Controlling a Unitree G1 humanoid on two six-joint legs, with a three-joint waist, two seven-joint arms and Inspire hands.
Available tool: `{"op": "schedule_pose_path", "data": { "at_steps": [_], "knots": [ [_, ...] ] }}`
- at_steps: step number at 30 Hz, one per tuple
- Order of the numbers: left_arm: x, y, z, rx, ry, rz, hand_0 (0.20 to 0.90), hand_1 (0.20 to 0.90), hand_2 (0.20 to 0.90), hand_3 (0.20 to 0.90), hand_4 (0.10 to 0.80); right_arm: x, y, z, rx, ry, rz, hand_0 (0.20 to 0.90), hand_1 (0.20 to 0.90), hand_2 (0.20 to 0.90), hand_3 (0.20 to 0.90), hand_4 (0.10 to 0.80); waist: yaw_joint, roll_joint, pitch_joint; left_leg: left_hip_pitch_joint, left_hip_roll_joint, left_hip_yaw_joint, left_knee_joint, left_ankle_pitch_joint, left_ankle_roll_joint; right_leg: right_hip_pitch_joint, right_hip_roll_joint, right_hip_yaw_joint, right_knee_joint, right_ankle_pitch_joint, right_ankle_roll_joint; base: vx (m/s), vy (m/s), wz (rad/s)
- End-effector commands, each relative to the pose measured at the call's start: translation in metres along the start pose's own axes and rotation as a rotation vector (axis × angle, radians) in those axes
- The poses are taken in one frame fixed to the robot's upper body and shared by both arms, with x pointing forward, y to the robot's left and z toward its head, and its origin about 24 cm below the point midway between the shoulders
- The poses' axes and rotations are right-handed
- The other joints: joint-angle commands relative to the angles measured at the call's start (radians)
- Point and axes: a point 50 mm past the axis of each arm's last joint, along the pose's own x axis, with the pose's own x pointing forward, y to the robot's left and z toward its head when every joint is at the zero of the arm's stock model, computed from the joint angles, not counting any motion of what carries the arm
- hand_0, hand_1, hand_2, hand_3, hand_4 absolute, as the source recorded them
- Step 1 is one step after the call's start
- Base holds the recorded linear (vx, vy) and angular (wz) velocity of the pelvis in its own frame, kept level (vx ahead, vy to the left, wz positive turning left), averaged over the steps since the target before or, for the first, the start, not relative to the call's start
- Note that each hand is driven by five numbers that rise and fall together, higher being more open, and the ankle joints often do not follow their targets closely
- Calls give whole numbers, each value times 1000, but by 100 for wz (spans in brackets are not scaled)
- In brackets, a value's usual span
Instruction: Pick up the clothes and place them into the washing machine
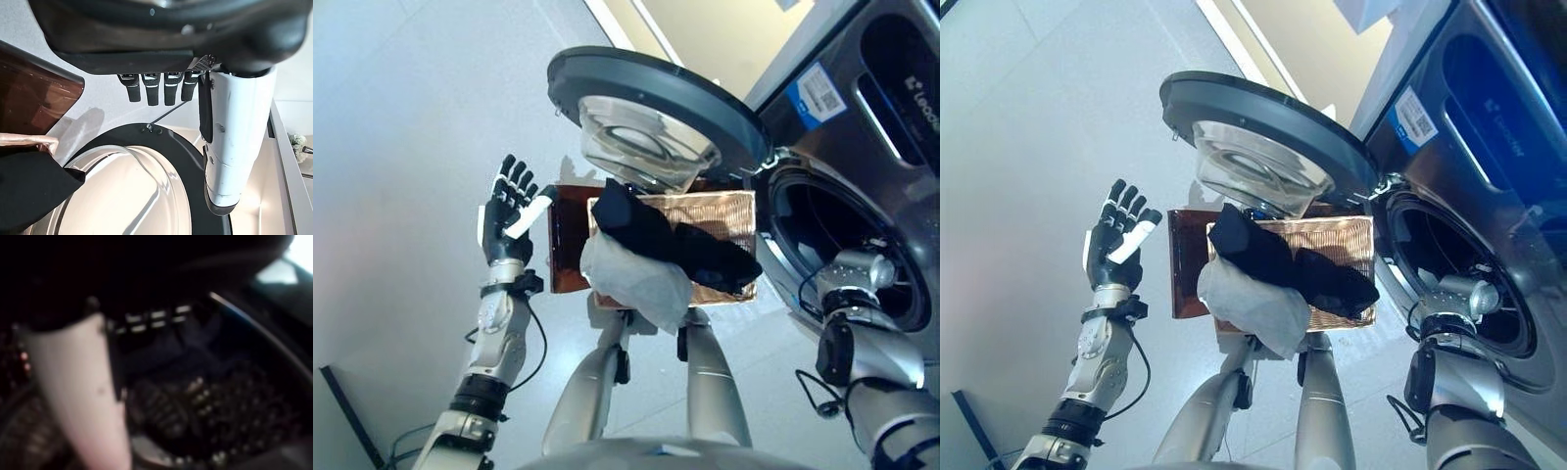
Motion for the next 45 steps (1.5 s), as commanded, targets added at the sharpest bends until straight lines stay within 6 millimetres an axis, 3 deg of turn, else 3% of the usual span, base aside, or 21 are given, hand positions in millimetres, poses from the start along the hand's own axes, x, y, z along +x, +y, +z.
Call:
{"op": "schedule_pose_path", "data": {
  "at_steps": [1, 7, 15, 23, 32, 45],
  "knots": [
    [3, 0, 39, -44, -242, -17, 900, 900, 900, 900, 800, 3, -2, 9, -252, -91, 152, 900, 900, 900, 900, 800, 9, -44, -78, 47, -21, 24, -16, -76, -75, 102, 0, -34, -194, 121, -11, 6, 3, -4],
    [4, 5, 38, -14, -239, -6, 900, 900, 900, 900, 800, -9, -20, -20, -616, -31, 308, 900, 900, 900, 900, 800, -6, -64, -72, 75, -17, 32, -3, -87, -74, 131, 4, -28, -194, 122, -12, -19, 3, -6],
    [-4, 19, 21, -12, -173, 66, 900, 900, 900, 900, 800, -30, -45, -48, -721, 39, 408, 900, 900, 900, 900, 800, -24, -90, -88, 119, -12, 37, 4, -96, -75, 199, 8, -33, -223, 130, -8, -5, -6, -3],
    [-17, 37, 5, 20, -87, 117, 900, 900, 900, 900, 800, -54, -64, -67, -1032, 58, 640, 900, 900, 900, 900, 800, -36, -118, -104, 183, -11, 28, 22, -109, -76, 286, 7, -37, -237, 130, -6, 4, -6, 1],
    [-20, 42, -4, 106, -38, 111, 900, 900, 900, 900, 800, -76, -67, -83, -1672, -186, 1024, 900, 900, 900, 900, 800, -37, -131, -112, 231, -10, 20, 19, -107, -72, 346, 10, -43, -256, 128, -2, -4, -1, 0],
    [-21, 43, -14, 149, 11, 136, 900, 900, 900, 900, 800, -107, -97, -123, -2071, -264, 1371, 900, 900, 900, 900, 800, -25, -148, -110, 292, -6, 9, 0, -102, -74, 417, 18, -55, -285, 129, -2, -16, -6, 1]
  ]
}}
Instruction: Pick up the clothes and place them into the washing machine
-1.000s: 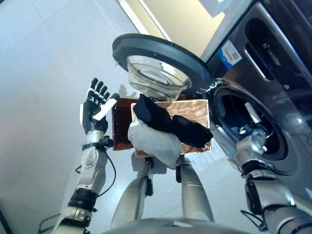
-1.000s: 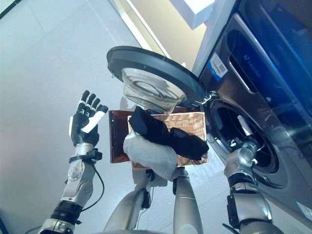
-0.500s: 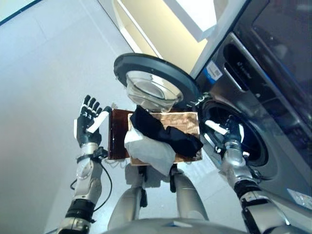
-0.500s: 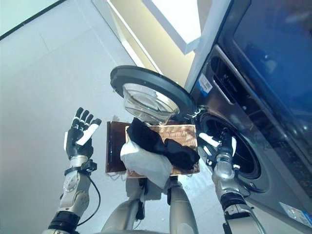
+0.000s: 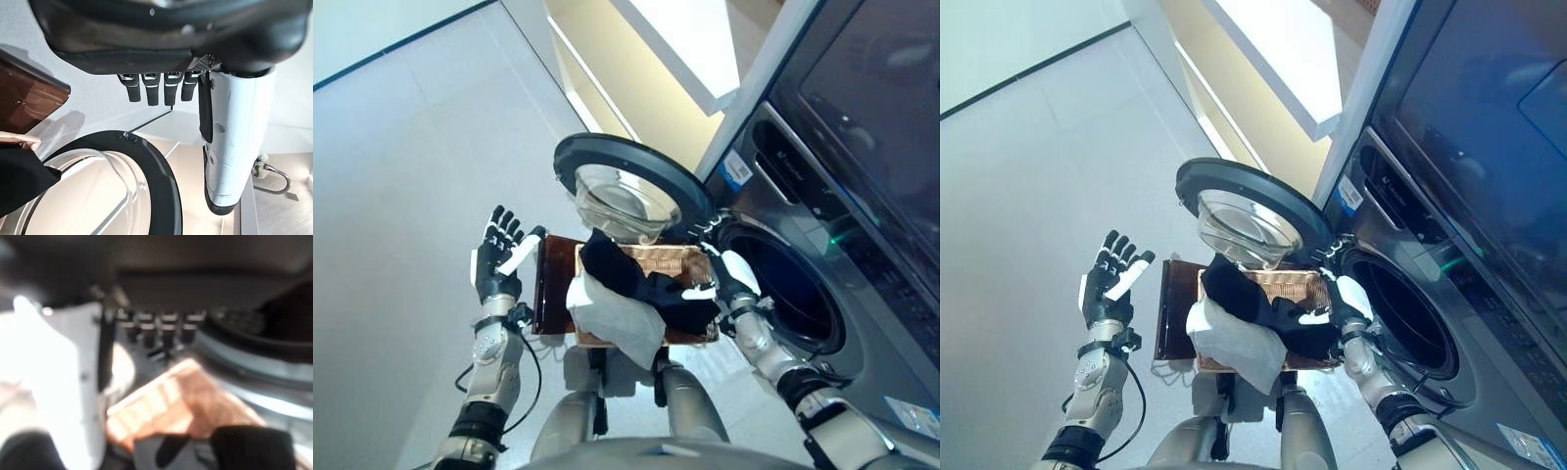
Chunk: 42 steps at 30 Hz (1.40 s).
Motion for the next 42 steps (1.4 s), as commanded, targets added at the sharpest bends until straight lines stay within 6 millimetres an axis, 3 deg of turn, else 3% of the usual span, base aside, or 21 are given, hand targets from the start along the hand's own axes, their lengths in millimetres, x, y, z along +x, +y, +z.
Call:
{"op": "schedule_pose_path", "data": {
  "at_steps": [1, 15, 21, 30, 42],
  "knots": [
    [10, 2, 25, 62, -145, -24, 900, 900, 900, 900, 800, 6, -2, 6, -180, -70, 7, 900, 900, 900, 900, 800, 7, -46, -38, 13, -39, 10, 27, -94, -57, 117, -9, -30, -224, 127, 2, -40, 9, -1],
    [15, -15, 40, 27, -205, -82, 900, 900, 900, 900, 800, 23, 11, 19, -513, -86, 111, 900, 900, 900, 900, 800, 29, -35, -2, -72, -35, 10, 47, -78, -56, 29, -7, -28, -205, 139, -9, -38, -1, 2],
    [17, -21, 50, 15, -243, -103, 900, 900, 900, 900, 800, 29, 7, 23, -538, -74, 89, 900, 900, 900, 900, 800, 34, -29, 17, -99, -37, 8, 44, -67, -57, 2, -8, -31, -202, 147, -10, -26, 2, 2],
    [16, -35, 65, -9, -305, -153, 900, 900, 900, 900, 800, 45, -14, 39, -546, -64, 9, 900, 900, 900, 900, 800, 51, -15, 68, -160, -41, 3, 44, -46, -57, -64, -13, -36, -192, 163, -13, -40, 4, 4],
    [15, -45, 81, -13, -365, -205, 900, 900, 900, 900, 800, 63, -54, 45, -555, 17, -95, 900, 900, 900, 900, 800, 69, 6, 114, -226, -47, -2, 31, -25, -56, -146, -21, -41, -177, 176, -12, -15, 7, 2]
  ]
}}
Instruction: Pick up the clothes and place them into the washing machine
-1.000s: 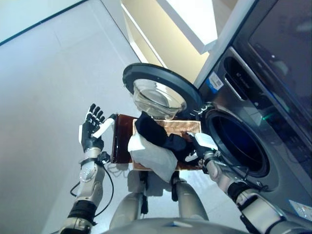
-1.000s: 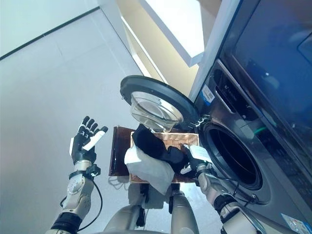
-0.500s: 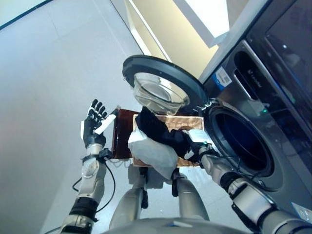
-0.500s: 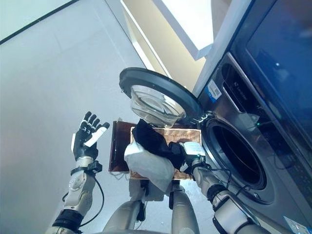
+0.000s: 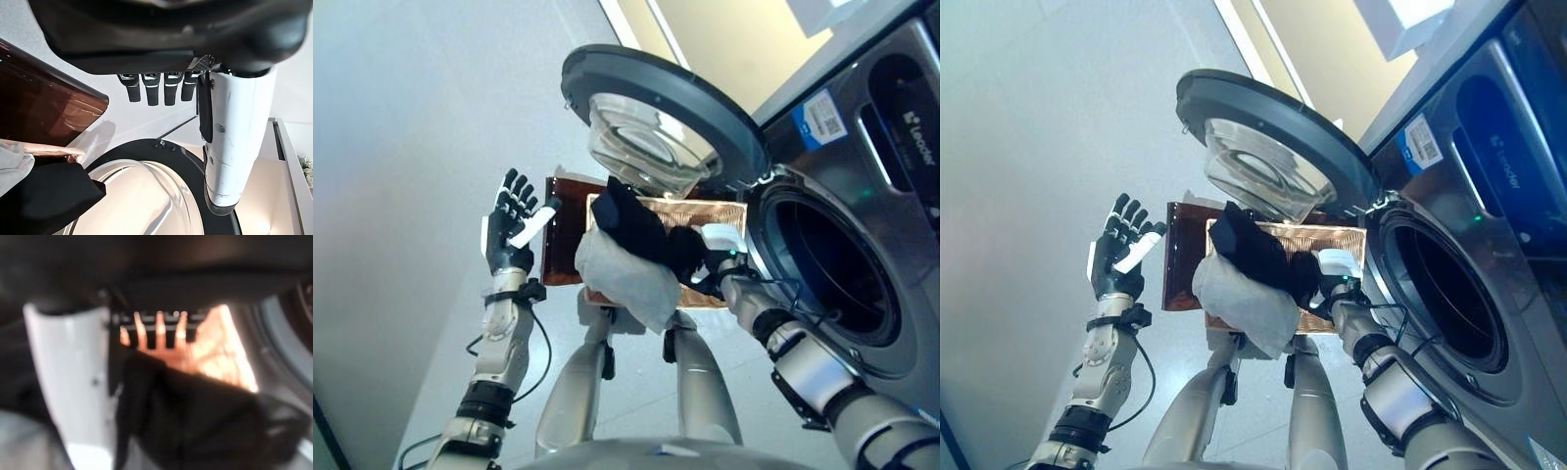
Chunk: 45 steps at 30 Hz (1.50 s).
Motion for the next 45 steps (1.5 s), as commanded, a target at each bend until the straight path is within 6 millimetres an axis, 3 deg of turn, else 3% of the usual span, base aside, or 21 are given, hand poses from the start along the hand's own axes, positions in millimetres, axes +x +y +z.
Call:
{"op": "schedule_pose_path", "data": {
  "at_steps": [1, 11, 18, 19, 20, 21, 22, 23, 32, 45],
  "knots": [
    [6, -7, 50, 24, -250, -75, 900, 900, 900, 900, 800, 8, -23, -5, -14, 18, -87, 900, 900, 900, 900, 800, -5, -25, -32, -40, -52, 19, 9, -31, -42, 29, -22, -21, -202, 182, -3, 0, 0, 0],
    [6, -17, 66, 19, -318, -118, 900, 900, 900, 900, 800, 17, -47, -11, -17, 61, -116, 900, 900, 900, 900, 800, 6, -23, -15, -91, -55, 18, 18, -30, -40, -23, -24, -12, -198, 191, -3, -4, 10, -2],
    [7, -16, 67, 41, -314, -126, 900, 900, 900, 900, 800, 19, -47, -15, -3, 83, -42, 900, 900, 900, 900, 800, 9, -24, -8, -103, -56, 18, 19, -29, -41, -34, -26, -17, -197, 191, -5, 0, 0, 0],
    [7, -16, 67, 44, -316, -127, 900, 900, 900, 900, 800, 19, -47, -15, 5, 82, -31, 774, 774, 774, 774, 710, 10, -24, -8, -105, -56, 17, 18, -28, -42, -36, -25, -17, -197, 192, -5, 0, 0, 0],
    [7, -16, 68, 45, -315, -130, 900, 900, 900, 900, 800, 20, -48, -16, 13, 86, -24, 532, 532, 532, 532, 537, 11, -23, -7, -107, -57, 18, 18, -27, -42, -38, -26, -16, -198, 192, -5, 0, 0, 0],
    [7, -16, 68, 41, -315, -130, 900, 900, 900, 900, 800, 20, -49, -16, 23, 88, -23, 505, 505, 505, 505, 518, 12, -22, -6, -108, -57, 18, 17, -26, -42, -39, -26, -16, -198, 193, -4, 0, 0, 0],
    [7, -16, 68, 41, -315, -130, 900, 900, 900, 900, 800, 20, -49, -16, 31, 88, -18, 422, 422, 422, 422, 459, 12, -22, -5, -110, -57, 19, 18, -26, -43, -41, -26, -16, -198, 193, -4, 0, 0, 0],
    [8, -16, 68, 43, -313, -129, 900, 900, 900, 900, 800, 20, -49, -15, 39, 86, -14, 200, 200, 200, 200, 300, 13, -23, -3, -112, -57, 19, 17, -25, -42, -43, -26, -16, -198, 194, -4, 0, 0, 0],
    [11, -11, 70, 59, -322, -98, 900, 900, 900, 900, 800, 23, -56, -4, 68, 49, -43, 200, 200, 200, 200, 300, 2, -28, 7, -120, -54, 22, 15, -24, -42, -54, -23, -14, -200, 197, -4, -3, 2, -1],
    [12, -2, 64, 73, -294, -56, 900, 900, 900, 900, 800, 20, -50, -4, 95, 41, -44, 200, 200, 200, 200, 300, -10, -41, -23, -105, -50, 28, 27, -39, -41, -39, -23, -11, -196, 189, -3, 0, 0, 0]
  ]
}}
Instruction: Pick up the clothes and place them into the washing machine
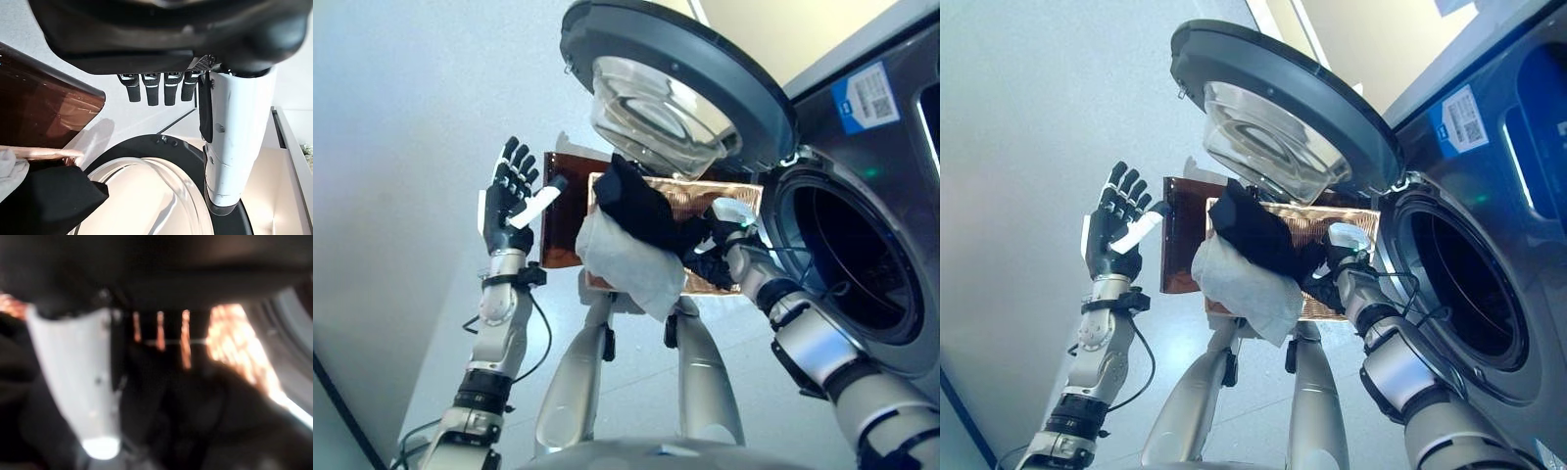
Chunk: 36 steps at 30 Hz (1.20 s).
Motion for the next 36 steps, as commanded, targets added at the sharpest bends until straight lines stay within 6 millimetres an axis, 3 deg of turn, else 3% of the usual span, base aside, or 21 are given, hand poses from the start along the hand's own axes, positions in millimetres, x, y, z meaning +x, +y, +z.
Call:
{"op": "schedule_pose_path", "data": {
  "at_steps": [1, 11, 15, 16, 23, 27, 29, 31, 34, 36],
  "knots": [
    [0, 11, 35, 40, -179, 2, 900, 900, 900, 900, 800, 1, -6, -1, -12, -16, -32, 200, 200, 200, 200, 300, -15, -38, -71, -28, -49, 34, 7, -42, -42, 28, -22, -10, -198, 174, 0, 0, 0, 0],
    [-4, 24, 22, 48, -128, 64, 900, 900, 900, 900, 800, -13, 6, -10, 200, -49, -75, 200, 200, 200, 200, 300, -36, -62, -120, 24, -46, 43, 13, -64, -38, 85, -19, -10, -200, 159, 3, 23, -6, -2],
    [-7, 29, 16, 49, -106, 87, 900, 900, 900, 900, 800, -25, 20, -21, 294, -48, -77, 200, 200, 200, 200, 300, -46, -74, -138, 51, -47, 43, 16, -72, -37, 115, -19, -8, -201, 155, 5, 34, -10, -3],
    [-8, 30, 12, 44, -94, 97, 900, 900, 900, 900, 800, -32, 32, -30, 348, -17, -56, 200, 200, 200, 200, 300, -50, -78, -142, 69, -46, 41, 17, -76, -37, 136, -19, -9, -204, 152, 6, 29, -6, -4],
    [-10, 36, 9, 50, -86, 132, 900, 900, 900, 900, 800, -47, 46, -51, 556, 53, -73, 200, 200, 200, 200, 300, -62, -83, -157, 100, -46, 43, 14, -83, -34, 176, -16, -7, -217, 149, 7, 27, -4, -4],
    [-11, 43, 7, 55, -80, 160, 900, 900, 900, 900, 800, -65, 48, -57, 851, 21, -116, 200, 200, 200, 200, 300, -82, -89, -166, 128, -43, 44, 9, -90, -34, 198, -11, -2, -215, 138, 8, 28, 1, -6],
    [-12, 44, 7, 55, -79, 162, 900, 900, 900, 900, 800, -68, 49, -59, 872, 16, -114, 200, 200, 200, 200, 300, -84, -90, -170, 124, -44, 46, 10, -88, -34, 195, -12, 1, -217, 141, 8, 2, 5, -5],
    [-12, 46, 8, 47, -86, 165, 900, 900, 900, 900, 800, -80, 54, -66, 1015, 7, -105, 200, 200, 200, 200, 300, -93, -92, -168, 128, -44, 48, 11, -91, -33, 198, -12, 4, -216, 140, 8, 6, 6, -8],
    [-13, 45, 9, 26, -101, 168, 900, 900, 900, 900, 800, -88, 60, -73, 1318, 40, -159, 200, 200, 200, 200, 300, -101, -90, -162, 132, -43, 50, 13, -94, -33, 201, -11, 7, -215, 136, 8, 0, 8, -7],
    [-12, 44, 9, 5, -110, 174, 900, 900, 900, 900, 800, -91, 68, -81, 1612, 103, -265, 200, 200, 200, 200, 300, -104, -85, -160, 131, -44, 53, 13, -95, -33, 200, -11, 9, -217, 136, 8, 2, 10, -7]
  ]
}}
